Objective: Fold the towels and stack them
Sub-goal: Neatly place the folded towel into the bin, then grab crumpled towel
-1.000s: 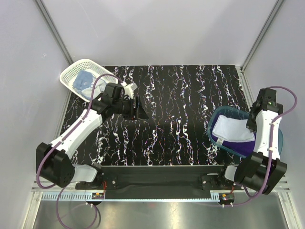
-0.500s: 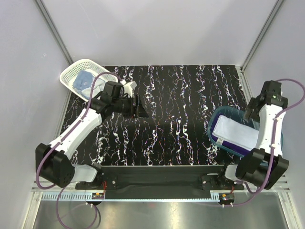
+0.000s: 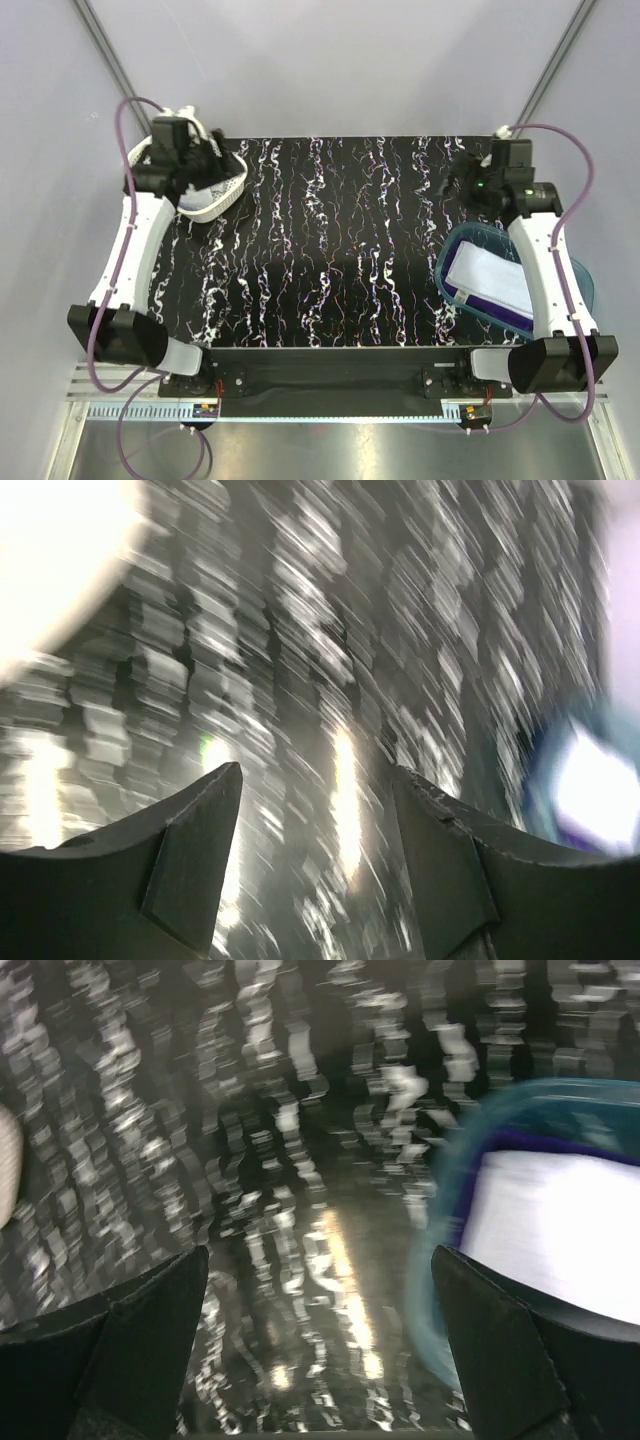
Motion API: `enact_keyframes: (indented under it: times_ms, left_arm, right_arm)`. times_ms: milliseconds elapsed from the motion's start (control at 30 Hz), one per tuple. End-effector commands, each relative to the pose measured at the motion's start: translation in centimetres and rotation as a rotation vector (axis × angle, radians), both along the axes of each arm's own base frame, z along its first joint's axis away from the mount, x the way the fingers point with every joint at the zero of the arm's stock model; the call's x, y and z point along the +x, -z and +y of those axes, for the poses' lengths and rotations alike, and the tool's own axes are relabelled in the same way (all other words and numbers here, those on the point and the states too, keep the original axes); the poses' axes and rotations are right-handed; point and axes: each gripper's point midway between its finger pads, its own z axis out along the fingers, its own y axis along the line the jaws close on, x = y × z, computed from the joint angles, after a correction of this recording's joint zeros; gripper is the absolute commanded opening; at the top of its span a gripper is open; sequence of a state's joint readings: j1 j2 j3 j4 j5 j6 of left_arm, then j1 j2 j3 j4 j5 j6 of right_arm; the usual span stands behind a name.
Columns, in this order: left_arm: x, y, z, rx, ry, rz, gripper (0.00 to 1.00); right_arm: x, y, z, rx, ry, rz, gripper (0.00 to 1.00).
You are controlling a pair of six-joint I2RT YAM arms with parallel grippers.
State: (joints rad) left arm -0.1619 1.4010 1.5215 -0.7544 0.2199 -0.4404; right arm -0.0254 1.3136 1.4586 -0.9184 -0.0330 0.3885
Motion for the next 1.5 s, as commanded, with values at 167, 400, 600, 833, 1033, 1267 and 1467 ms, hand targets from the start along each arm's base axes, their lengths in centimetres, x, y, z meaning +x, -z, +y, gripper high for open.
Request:
enact_keyframes:
  times_ms: [167, 400, 600, 833, 1033, 1267, 1467]
  left_arm:
    - [7.2, 3.6, 16.3, 0.286, -0.465, 0.099, 0.67]
    - [14.7, 12.0, 21.7, 0.415, -0.499, 0.27, 0.66]
    - [15.0, 18.4, 24.7, 0.535, -0.543, 0.453, 0.68]
    - [16.4, 25.1, 23.7, 0.503, -0.46, 0.518, 0.44]
    - [18.8, 15.8, 23.3, 0.451, -0.482, 0.278, 0.08]
    - [17.3, -6.6, 15.2, 0.117, -0.294, -0.246, 0.0]
    - [9.3, -15.4, 3.4, 0.01, 0.006, -0.457, 0.0]
  right_arm:
    - [2.1, -2.8, 9.6, 0.222, -0.302, -0.205, 1.0]
    - [2.8, -4.3, 12.2, 0.293, -0.427, -0.288, 1.0]
    - [3.6, -4.5, 12.5, 0.277, -0.456, -0.304, 1.0]
    - [4.5, -3.6, 13.0, 0.313, -0.461, -0.285, 1.0]
    - [4.7, -3.1, 12.2, 0.264, -0.435, -0.264, 1.0]
    - [3.9, -1.1, 10.7, 0.201, -0.37, -0.224, 1.0]
    - [2.8, -0.2, 9.8, 0.17, -0.335, -0.214, 1.0]
